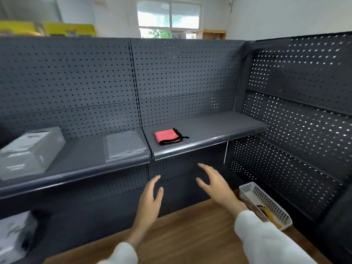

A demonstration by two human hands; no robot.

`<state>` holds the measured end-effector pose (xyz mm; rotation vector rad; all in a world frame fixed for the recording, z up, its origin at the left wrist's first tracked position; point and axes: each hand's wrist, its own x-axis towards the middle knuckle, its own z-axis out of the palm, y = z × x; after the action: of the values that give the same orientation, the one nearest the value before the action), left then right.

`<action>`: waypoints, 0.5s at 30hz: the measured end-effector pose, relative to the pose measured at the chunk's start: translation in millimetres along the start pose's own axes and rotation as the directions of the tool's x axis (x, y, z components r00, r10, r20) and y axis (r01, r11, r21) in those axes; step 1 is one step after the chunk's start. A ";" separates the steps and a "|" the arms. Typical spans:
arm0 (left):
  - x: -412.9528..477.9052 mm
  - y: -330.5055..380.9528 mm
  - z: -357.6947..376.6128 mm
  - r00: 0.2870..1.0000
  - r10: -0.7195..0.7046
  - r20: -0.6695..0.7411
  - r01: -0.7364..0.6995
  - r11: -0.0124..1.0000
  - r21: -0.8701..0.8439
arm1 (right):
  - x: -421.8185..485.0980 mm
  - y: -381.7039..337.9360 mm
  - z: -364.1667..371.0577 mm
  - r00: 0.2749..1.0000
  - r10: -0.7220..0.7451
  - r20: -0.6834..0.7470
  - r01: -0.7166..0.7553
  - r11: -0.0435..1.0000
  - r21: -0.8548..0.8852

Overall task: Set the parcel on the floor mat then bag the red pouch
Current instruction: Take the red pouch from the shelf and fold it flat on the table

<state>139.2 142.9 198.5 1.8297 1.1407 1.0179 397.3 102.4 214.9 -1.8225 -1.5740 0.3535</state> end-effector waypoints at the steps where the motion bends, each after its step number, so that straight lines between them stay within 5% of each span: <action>1: 14.8 4.1 6.5 1.000 -0.002 -0.006 0.002 1.000 0.020 | 16.7 5.5 -3.1 1.000 -0.017 0.012 0.017 1.000 0.011; 15: 177.4 47.5 25.4 0.973 0.194 -0.121 -0.115 0.874 0.473 | 183.5 15.2 -15.5 0.933 -0.355 0.056 0.357 0.933 -0.039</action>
<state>229.5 287.2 271.9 2.2775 1.4522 1.0686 459.9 270.8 258.2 -1.5293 -1.9188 0.1914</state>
